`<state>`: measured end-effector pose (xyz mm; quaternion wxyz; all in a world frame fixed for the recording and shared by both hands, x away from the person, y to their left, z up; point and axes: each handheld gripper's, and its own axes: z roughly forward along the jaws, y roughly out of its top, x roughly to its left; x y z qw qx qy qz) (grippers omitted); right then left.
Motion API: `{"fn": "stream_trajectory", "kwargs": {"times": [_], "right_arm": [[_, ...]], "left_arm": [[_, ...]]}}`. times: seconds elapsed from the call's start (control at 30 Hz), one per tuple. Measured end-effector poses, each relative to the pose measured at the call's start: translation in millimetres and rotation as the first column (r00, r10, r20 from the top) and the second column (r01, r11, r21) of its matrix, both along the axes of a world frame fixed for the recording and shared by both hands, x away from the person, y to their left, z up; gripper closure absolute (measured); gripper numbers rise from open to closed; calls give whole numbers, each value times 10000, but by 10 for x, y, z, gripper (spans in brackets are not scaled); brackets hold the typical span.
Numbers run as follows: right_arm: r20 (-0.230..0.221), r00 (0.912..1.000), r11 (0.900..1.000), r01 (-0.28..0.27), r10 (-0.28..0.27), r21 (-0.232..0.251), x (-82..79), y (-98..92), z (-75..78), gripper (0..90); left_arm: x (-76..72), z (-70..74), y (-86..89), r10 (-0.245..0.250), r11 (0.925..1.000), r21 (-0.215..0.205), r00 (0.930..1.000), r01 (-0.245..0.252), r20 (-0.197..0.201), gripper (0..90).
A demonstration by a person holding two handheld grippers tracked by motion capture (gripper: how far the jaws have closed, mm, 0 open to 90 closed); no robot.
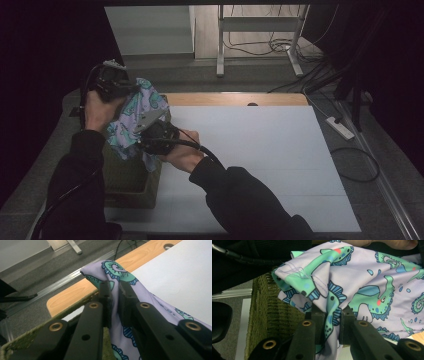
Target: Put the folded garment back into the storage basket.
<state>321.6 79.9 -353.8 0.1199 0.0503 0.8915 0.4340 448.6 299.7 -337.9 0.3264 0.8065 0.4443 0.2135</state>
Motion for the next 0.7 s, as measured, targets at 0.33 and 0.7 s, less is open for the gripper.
{"fn": "stream_trajectory", "kwargs": {"times": [0.33, 0.7], "right_arm": [[-143, 9997, 9998, -201, 201, -13, -18, 277, -120, 777], [-275, 9995, 9998, -146, 142, -136, -34, 510, -332, 777]], "left_arm": [[-45, -49, 224, 250, 9996, 113, 9994, -247, -231, 824], [-83, -189, 400, 606, 9978, 281, 9977, -597, -303, 824]]}}
